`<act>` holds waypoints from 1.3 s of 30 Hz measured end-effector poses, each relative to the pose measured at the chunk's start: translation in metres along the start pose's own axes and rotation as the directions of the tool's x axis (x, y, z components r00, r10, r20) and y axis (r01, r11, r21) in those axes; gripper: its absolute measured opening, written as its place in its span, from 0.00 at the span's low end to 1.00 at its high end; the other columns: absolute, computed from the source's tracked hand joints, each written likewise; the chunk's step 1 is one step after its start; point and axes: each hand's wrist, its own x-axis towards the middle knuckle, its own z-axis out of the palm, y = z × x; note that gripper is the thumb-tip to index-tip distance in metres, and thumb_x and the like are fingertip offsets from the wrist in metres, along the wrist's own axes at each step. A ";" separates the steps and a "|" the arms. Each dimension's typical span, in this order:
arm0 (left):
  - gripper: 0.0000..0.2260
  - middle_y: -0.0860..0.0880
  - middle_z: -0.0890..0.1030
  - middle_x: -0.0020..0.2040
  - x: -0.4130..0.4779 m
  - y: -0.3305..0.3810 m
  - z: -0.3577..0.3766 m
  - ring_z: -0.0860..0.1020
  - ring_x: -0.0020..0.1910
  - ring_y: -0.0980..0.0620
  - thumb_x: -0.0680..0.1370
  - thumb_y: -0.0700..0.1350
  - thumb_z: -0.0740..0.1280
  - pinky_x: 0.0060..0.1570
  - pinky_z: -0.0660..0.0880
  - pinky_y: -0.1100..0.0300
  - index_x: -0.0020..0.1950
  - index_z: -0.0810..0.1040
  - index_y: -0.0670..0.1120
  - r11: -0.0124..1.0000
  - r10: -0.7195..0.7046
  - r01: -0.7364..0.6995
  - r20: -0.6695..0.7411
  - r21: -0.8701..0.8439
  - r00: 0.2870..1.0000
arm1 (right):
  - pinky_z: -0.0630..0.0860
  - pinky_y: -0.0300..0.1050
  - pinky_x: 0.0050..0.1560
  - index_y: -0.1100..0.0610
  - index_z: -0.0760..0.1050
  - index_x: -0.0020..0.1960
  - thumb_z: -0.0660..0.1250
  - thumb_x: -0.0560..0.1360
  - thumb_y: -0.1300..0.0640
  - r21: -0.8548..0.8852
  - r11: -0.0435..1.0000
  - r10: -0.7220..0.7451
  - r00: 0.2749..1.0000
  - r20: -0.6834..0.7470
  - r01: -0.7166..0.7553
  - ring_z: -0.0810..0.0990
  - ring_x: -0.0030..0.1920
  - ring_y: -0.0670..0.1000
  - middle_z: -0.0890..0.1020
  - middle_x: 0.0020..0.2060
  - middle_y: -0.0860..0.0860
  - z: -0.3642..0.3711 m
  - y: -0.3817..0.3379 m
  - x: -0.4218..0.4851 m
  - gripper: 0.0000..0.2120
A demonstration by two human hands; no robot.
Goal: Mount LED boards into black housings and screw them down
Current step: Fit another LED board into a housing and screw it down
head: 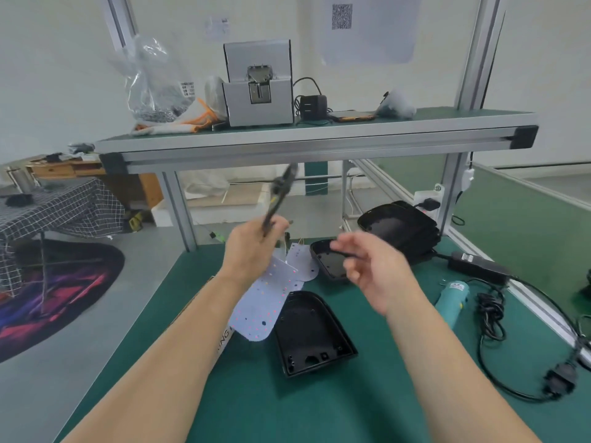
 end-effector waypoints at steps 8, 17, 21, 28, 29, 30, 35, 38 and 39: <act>0.13 0.42 0.85 0.46 -0.011 0.012 -0.033 0.70 0.23 0.56 0.84 0.51 0.63 0.25 0.66 0.68 0.47 0.84 0.47 0.752 -0.113 0.063 -0.035 -0.656 0.993 | 0.77 0.37 0.37 0.46 0.71 0.68 0.64 0.79 0.64 -0.539 0.841 -0.057 0.998 -0.015 0.040 0.82 0.39 0.45 0.80 0.51 0.48 -0.007 0.060 0.012 0.22; 0.17 0.42 0.83 0.37 -0.017 -0.011 -0.029 0.67 0.19 0.57 0.81 0.55 0.63 0.21 0.64 0.70 0.43 0.83 0.44 0.602 -0.210 0.220 0.113 -0.767 0.971 | 0.71 0.40 0.33 0.54 0.73 0.33 0.71 0.76 0.48 -0.741 0.667 -0.107 0.994 0.010 0.079 0.75 0.25 0.48 0.83 0.29 0.52 -0.003 0.041 -0.007 0.16; 0.20 0.42 0.82 0.35 -0.016 -0.025 -0.015 0.65 0.19 0.56 0.84 0.51 0.60 0.19 0.60 0.66 0.39 0.84 0.45 0.547 -0.321 0.305 0.142 -0.780 0.936 | 0.69 0.32 0.33 0.47 0.76 0.41 0.73 0.74 0.49 -0.695 0.648 -0.455 0.890 -0.026 0.311 0.75 0.30 0.43 0.82 0.37 0.45 -0.003 0.035 -0.015 0.08; 0.20 0.42 0.81 0.33 -0.019 -0.026 0.007 0.63 0.17 0.56 0.85 0.51 0.59 0.20 0.56 0.65 0.41 0.83 0.42 0.516 -0.276 0.435 0.337 -0.738 0.900 | 0.69 0.47 0.42 0.54 0.74 0.42 0.64 0.81 0.48 -0.990 0.034 -0.201 0.972 0.124 0.134 0.78 0.49 0.59 0.74 0.42 0.50 -0.008 0.047 -0.002 0.13; 0.19 0.43 0.80 0.32 -0.019 -0.026 0.008 0.63 0.17 0.56 0.84 0.53 0.60 0.19 0.57 0.66 0.44 0.82 0.40 0.534 -0.289 0.472 0.373 -0.702 0.882 | 0.66 0.48 0.40 0.54 0.68 0.35 0.64 0.82 0.49 -0.989 0.049 -0.219 0.967 0.128 0.142 0.76 0.45 0.60 0.71 0.37 0.51 -0.010 0.048 0.000 0.18; 0.20 0.44 0.79 0.31 -0.019 -0.026 0.007 0.63 0.16 0.56 0.82 0.56 0.63 0.18 0.58 0.66 0.47 0.80 0.38 0.568 -0.315 0.513 0.406 -0.643 0.858 | 0.64 0.49 0.39 0.54 0.66 0.32 0.64 0.82 0.50 -0.985 0.101 -0.234 0.965 0.115 0.142 0.74 0.41 0.60 0.71 0.33 0.51 -0.012 0.046 -0.001 0.21; 0.27 0.44 0.79 0.49 -0.031 -0.035 0.010 0.74 0.33 0.55 0.72 0.63 0.72 0.43 0.72 0.63 0.57 0.77 0.40 0.754 -0.493 0.641 0.522 -0.141 0.696 | 0.76 0.45 0.40 0.55 0.81 0.38 0.65 0.81 0.52 -0.849 0.508 -0.306 0.952 -0.019 0.146 0.81 0.32 0.49 0.82 0.31 0.48 -0.015 0.040 -0.005 0.15; 0.15 0.47 0.77 0.42 -0.035 -0.048 0.027 0.72 0.33 0.52 0.75 0.52 0.75 0.33 0.67 0.61 0.50 0.73 0.44 0.780 -0.597 0.620 0.405 0.087 0.693 | 0.71 0.35 0.30 0.56 0.81 0.37 0.66 0.80 0.52 -0.730 0.667 -0.292 0.954 -0.072 0.149 0.77 0.25 0.43 0.81 0.29 0.42 -0.005 0.041 -0.010 0.15; 0.13 0.46 0.76 0.41 -0.036 -0.049 0.031 0.71 0.32 0.50 0.76 0.48 0.73 0.30 0.66 0.61 0.49 0.71 0.44 0.785 -0.612 0.594 0.361 0.175 0.703 | 0.70 0.36 0.29 0.57 0.80 0.38 0.66 0.80 0.53 -0.709 0.687 -0.289 0.955 -0.066 0.159 0.77 0.24 0.43 0.81 0.28 0.41 -0.002 0.042 -0.013 0.15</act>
